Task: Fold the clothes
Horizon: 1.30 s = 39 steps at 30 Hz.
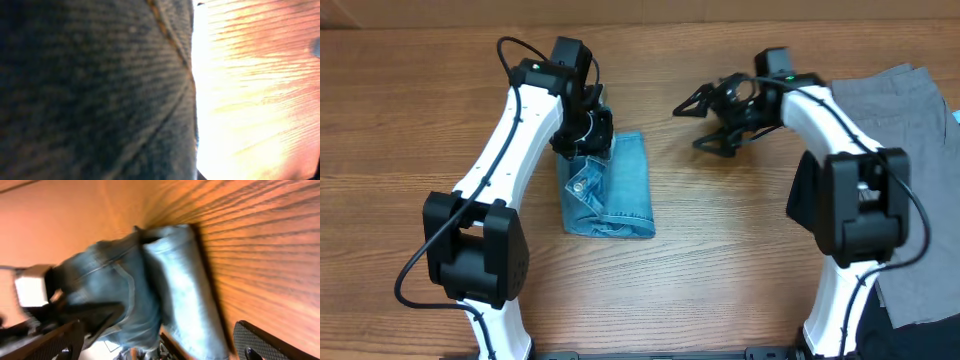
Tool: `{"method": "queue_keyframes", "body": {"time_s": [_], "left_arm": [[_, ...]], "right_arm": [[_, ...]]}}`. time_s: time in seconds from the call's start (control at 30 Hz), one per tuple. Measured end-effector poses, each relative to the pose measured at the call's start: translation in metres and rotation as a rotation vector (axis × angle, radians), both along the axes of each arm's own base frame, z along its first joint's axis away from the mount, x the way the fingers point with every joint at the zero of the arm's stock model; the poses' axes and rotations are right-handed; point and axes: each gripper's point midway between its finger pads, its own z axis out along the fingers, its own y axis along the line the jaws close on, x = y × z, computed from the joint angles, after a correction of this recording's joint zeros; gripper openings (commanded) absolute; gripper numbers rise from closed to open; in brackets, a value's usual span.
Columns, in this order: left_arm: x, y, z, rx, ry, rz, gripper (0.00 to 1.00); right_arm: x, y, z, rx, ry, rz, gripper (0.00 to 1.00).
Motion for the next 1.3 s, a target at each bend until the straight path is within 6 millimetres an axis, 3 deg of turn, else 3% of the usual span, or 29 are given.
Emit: {"method": "queue_keyframes", "body": {"time_s": [0.13,0.37,0.4,0.43,0.47,0.63,0.87,1.0,1.17,1.3], "left_arm": [[0.002,-0.018,-0.009,-0.024,-0.036,-0.037,0.22],[-0.009,-0.053,-0.031,-0.043,-0.067,-0.121,0.26],[-0.01,-0.058,-0.034,-0.045,-0.072,-0.133,0.39],[-0.013,-0.063,-0.037,-0.047,-0.076,-0.146,0.61],[-0.014,-0.066,-0.039,-0.05,-0.081,-0.154,1.0],[-0.015,-0.089,-0.038,-0.088,-0.11,-0.173,1.0],[-0.022,-0.086,-0.032,-0.097,-0.063,-0.167,1.0],[-0.019,-0.089,0.008,-0.13,-0.068,-0.206,1.0],[-0.006,-0.096,0.096,-0.191,-0.227,-0.27,1.0],[-0.009,-0.081,0.16,-0.158,-0.39,-0.257,1.0]], "right_arm": [[-0.003,-0.013,0.014,-0.065,-0.014,-0.027,1.0],[-0.012,-0.036,0.001,-0.267,0.008,-0.056,1.0],[-0.012,-0.039,0.003,-0.288,-0.005,-0.058,1.0],[-0.012,-0.041,0.006,-0.304,-0.022,-0.06,1.0],[-0.012,-0.043,0.011,-0.313,-0.036,-0.063,1.0],[-0.016,-0.047,0.044,-0.337,-0.119,-0.077,1.0],[-0.025,-0.064,0.067,-0.397,-0.156,-0.111,1.0],[-0.026,-0.075,0.075,-0.422,-0.18,-0.13,1.0],[-0.03,-0.093,0.089,-0.436,-0.2,-0.166,1.0],[-0.033,-0.098,0.094,-0.447,-0.221,-0.161,1.0]]}}
